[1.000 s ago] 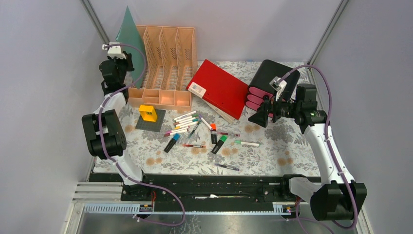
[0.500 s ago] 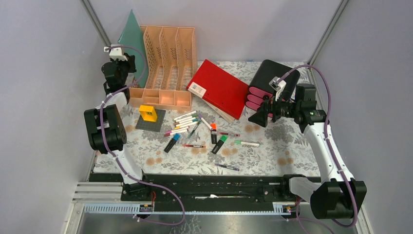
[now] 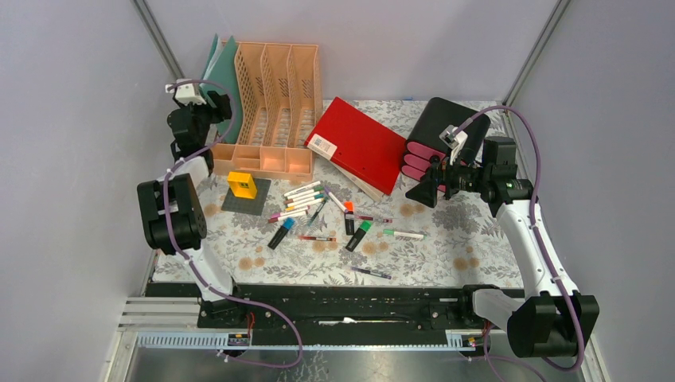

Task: Organize the desk
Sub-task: Place the folder in the storage box.

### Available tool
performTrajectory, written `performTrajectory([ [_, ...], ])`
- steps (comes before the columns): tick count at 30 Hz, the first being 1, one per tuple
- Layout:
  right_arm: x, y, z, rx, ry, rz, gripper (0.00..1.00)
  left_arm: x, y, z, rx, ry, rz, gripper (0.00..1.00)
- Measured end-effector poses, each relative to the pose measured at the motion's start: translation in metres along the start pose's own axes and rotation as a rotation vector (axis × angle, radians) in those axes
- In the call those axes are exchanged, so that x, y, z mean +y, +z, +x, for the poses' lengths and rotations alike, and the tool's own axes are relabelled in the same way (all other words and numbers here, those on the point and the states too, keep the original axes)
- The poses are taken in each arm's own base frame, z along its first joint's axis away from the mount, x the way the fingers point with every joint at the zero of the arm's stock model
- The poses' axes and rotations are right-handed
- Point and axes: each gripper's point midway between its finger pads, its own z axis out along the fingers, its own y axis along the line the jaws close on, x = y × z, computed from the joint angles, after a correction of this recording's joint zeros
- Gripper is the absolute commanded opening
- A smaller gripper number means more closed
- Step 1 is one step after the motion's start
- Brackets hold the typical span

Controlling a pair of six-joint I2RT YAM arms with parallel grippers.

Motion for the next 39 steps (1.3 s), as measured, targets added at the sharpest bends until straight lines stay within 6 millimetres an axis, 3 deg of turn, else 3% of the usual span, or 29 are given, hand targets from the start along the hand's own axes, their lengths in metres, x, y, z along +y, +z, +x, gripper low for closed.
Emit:
performTrajectory([
  [3, 0.000, 0.000, 0.000, 0.000, -0.001, 0.000, 1.00, 0.001, -0.008, -0.009, -0.017, -0.043, -0.039, 0.98],
  [11, 0.000, 0.000, 0.000, -0.002, -0.009, -0.001, 1.00, 0.003, -0.044, -0.076, -0.139, -0.202, -0.188, 0.99],
  [14, 0.000, 0.000, 0.000, -0.002, -0.011, 0.000, 1.00, -0.006, -0.059, -0.091, -0.173, -0.275, -0.183, 0.99],
  [22, 0.001, -0.001, -0.001, -0.004, -0.026, 0.000, 1.00, -0.036, -0.115, -0.046, -0.092, -0.503, -0.149, 0.99],
  [29, 0.001, -0.001, 0.000, -0.004, -0.040, -0.001, 1.00, -0.082, -0.150, -0.078, -0.111, -0.647, -0.007, 0.99],
  [31, 0.001, -0.001, 0.000, -0.004, -0.044, -0.001, 1.00, -0.095, -0.157, -0.078, -0.090, -0.691, 0.045, 0.99],
  [34, 0.001, -0.001, 0.000, -0.004, -0.050, -0.003, 1.00, -0.112, -0.165, -0.060, -0.016, -0.765, 0.100, 0.99],
  [39, 0.001, -0.001, -0.001, -0.005, -0.062, -0.008, 1.00, -0.138, -0.185, -0.004, 0.151, -0.898, 0.135, 0.99],
])
